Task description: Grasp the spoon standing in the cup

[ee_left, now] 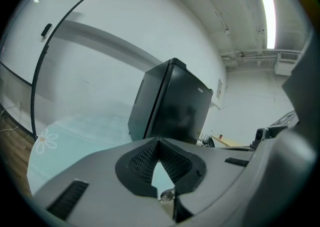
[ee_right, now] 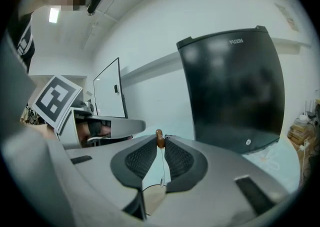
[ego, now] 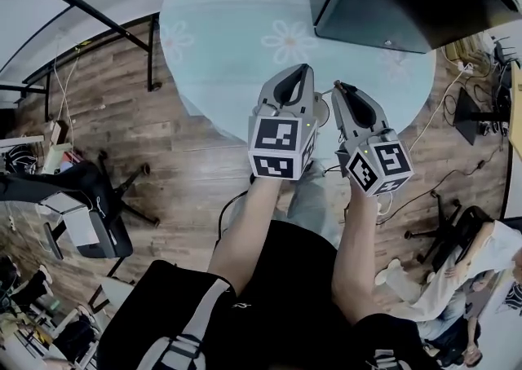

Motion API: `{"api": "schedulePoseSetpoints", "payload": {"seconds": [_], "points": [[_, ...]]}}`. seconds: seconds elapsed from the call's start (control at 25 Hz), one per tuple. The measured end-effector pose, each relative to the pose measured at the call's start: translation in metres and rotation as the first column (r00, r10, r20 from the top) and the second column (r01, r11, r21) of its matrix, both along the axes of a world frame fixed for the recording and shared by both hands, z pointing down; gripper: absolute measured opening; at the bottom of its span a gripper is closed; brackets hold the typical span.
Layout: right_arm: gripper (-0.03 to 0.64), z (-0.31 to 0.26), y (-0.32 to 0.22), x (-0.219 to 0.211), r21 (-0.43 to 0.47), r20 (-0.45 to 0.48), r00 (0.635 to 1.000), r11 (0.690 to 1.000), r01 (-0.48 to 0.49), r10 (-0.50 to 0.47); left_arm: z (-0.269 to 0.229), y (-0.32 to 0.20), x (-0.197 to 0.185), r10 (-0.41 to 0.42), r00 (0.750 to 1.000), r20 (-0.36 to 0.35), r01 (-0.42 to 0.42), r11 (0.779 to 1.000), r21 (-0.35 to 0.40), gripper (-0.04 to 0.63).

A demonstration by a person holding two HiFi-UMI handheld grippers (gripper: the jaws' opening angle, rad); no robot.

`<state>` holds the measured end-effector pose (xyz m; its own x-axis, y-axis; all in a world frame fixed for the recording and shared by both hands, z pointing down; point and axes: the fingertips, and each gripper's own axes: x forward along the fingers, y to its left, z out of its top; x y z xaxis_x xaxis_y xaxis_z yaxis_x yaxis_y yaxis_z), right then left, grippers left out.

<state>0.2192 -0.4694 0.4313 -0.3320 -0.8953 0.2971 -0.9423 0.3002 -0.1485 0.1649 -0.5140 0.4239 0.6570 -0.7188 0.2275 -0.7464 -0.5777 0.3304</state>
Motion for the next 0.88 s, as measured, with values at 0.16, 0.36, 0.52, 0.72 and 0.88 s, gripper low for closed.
{"api": "schedulePoseSetpoints", "payload": {"seconds": [0.16, 0.36, 0.52, 0.72, 0.88], "points": [[0.052, -0.023, 0.0, 0.003, 0.053, 0.009, 1.0, 0.999, 0.003, -0.003, -0.02, 0.0, 0.003, 0.008, 1.0, -0.001, -0.008, 0.999, 0.042, 0.005], [0.051, -0.048, -0.003, 0.003, 0.111, 0.018, 1.0, 0.994, -0.002, 0.0, -0.043, -0.005, 0.002, 0.012, 1.0, -0.005, -0.011, 0.995, 0.1, 0.005], [0.051, -0.073, -0.003, 0.008, 0.165, 0.019, 1.0, 0.986, -0.006, 0.003, -0.064, -0.006, 0.004, 0.013, 1.0, -0.008, -0.012, 0.99, 0.143, 0.005], [0.051, -0.097, -0.006, 0.01, 0.209, -0.003, 1.0, 0.978, -0.009, 0.01, -0.09, -0.006, 0.003, 0.018, 1.0, -0.005, -0.017, 0.98, 0.2, 0.005], [0.051, -0.115, -0.01, 0.006, 0.244, -0.015, 1.0, 0.97, -0.003, 0.007, -0.109, -0.008, -0.007, 0.004, 1.0, -0.001, -0.004, 0.969, 0.246, 0.005]]}}
